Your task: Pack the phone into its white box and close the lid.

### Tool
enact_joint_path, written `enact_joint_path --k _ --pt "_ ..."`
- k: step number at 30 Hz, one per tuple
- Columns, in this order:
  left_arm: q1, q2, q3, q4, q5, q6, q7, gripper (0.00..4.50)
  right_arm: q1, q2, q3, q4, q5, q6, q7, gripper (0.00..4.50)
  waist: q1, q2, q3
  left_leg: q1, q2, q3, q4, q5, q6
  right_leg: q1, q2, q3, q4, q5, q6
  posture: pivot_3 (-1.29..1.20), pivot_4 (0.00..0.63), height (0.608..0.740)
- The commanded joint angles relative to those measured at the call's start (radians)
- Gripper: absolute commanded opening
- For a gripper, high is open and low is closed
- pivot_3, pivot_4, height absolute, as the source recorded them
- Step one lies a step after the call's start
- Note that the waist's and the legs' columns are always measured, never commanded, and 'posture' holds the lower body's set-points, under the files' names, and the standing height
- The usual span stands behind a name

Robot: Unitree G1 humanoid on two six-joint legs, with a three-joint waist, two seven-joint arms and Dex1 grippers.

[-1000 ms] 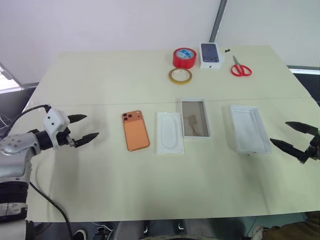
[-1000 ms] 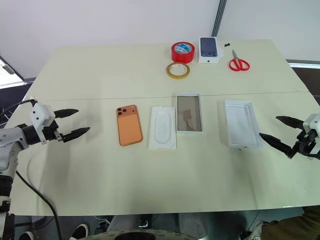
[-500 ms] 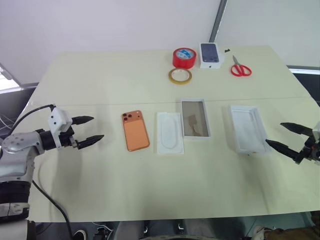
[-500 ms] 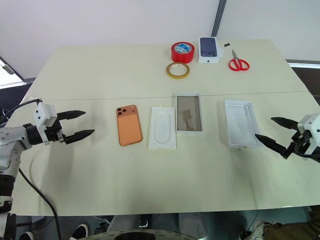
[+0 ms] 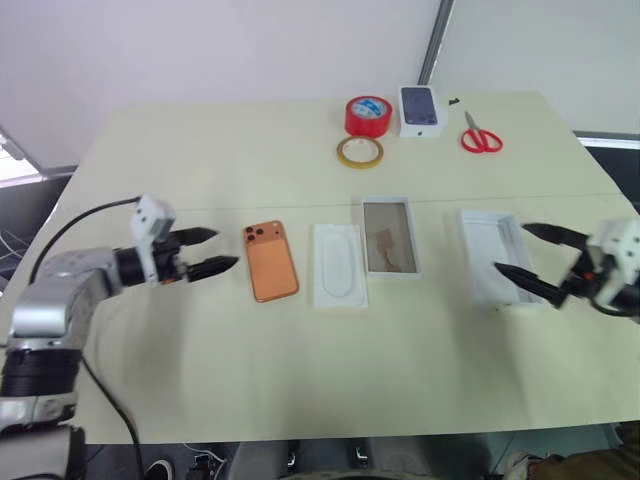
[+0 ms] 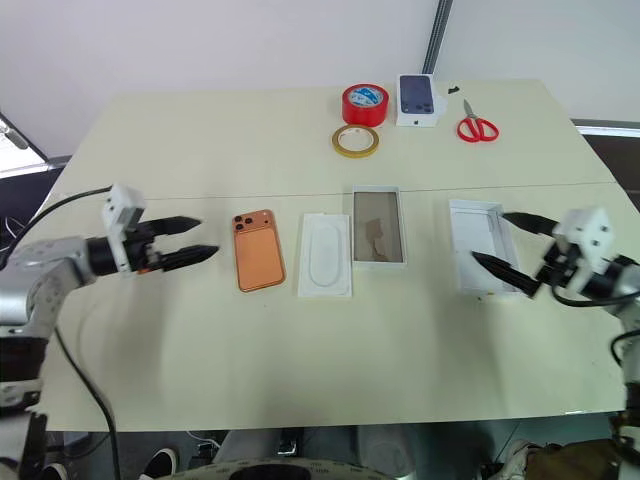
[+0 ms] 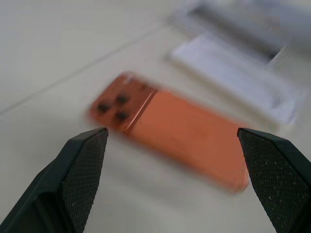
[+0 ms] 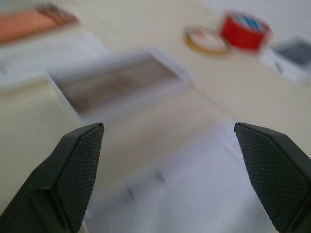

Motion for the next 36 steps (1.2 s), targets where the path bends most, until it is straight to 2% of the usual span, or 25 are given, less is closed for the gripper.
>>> enact_joint_path --k 1,5,8,17,25,28,34,35,36 --pt "0.002 -0.08 -0.023 -0.114 -0.034 0.127 0.166 4.48 -0.009 0.039 0.045 -0.125 0.015 0.075 -0.078 4.5 0.001 0.0 0.0 0.0 0.0 0.0 0.0 0.001 -0.002 0.0 0.0 0.0 0.0 0.0 0.0 0.0 0.15 0.74" --pt "-0.005 -0.226 0.005 -0.145 -0.128 0.401 0.366 4.48 0.012 0.074 0.092 -0.121 -0.046 0.024 -0.101 4.5 0.005 -0.002 0.0 -0.001 0.0 0.0 0.0 0.003 -0.006 -0.001 0.001 0.0 -0.001 0.0 0.001 0.0 0.15 0.74" --pt "-0.051 -0.295 0.024 -0.12 -0.131 0.504 0.469 4.48 0.016 0.09 0.125 -0.114 -0.078 -0.011 -0.103 4.5 0.003 -0.003 0.0 -0.001 0.0 0.0 0.0 0.003 -0.006 -0.001 0.001 0.0 -0.001 0.001 0.001 0.0 0.15 0.74" --pt "-0.131 -0.364 -0.091 -0.035 -0.1 0.606 0.521 4.48 -0.016 0.096 0.158 -0.115 -0.098 -0.026 -0.117 4.5 0.0 -0.003 0.0 0.0 0.0 -0.001 0.001 0.005 -0.009 0.0 0.002 0.001 0.002 0.001 0.001 0.0 0.15 0.74" --pt "-0.188 -0.458 -0.027 0.079 -0.094 0.653 0.593 4.48 0.001 0.091 0.149 -0.152 -0.101 -0.019 -0.137 4.5 -0.001 -0.004 -0.001 0.001 0.0 -0.001 0.001 0.006 -0.01 0.0 0.002 0.001 0.001 0.001 0.001 0.0 0.15 0.74" --pt "-0.189 -0.487 -0.026 0.097 -0.085 0.669 0.616 3.6 0.011 0.091 0.147 -0.162 -0.104 -0.023 -0.144 4.5 0.0 -0.004 -0.001 0.001 0.0 -0.001 0.001 0.006 -0.01 0.0 0.003 0.001 0.001 0.001 0.001 0.0 0.15 0.74" --pt "-0.174 -0.492 -0.03 0.106 -0.061 0.701 0.643 0.63 0.005 0.083 0.146 -0.186 -0.099 -0.014 -0.155 4.5 0.002 -0.004 -0.001 0.001 0.0 -0.001 0.001 0.006 -0.01 0.0 0.002 0.001 0.001 0.001 0.001 0.0 0.15 0.74" --pt "-0.175 -0.489 -0.028 0.109 -0.057 0.701 0.643 0.21 0.004 0.082 0.147 -0.187 -0.1 -0.014 -0.155 4.5 0.003 -0.004 -0.001 0.001 0.0 -0.001 0.001 0.006 -0.011 0.0 0.002 0.001 0.001 0.001 0.001 0.0 0.15 0.74" --pt "-0.176 -0.487 -0.024 0.113 -0.051 0.697 0.647 0.1 0.003 0.082 0.149 -0.188 -0.102 -0.016 -0.156 4.5 0.002 -0.004 -0.001 0.001 0.0 -0.001 0.001 0.006 -0.011 0.0 0.003 0.001 0.001 0.001 0.001 0.0 0.15 0.74"
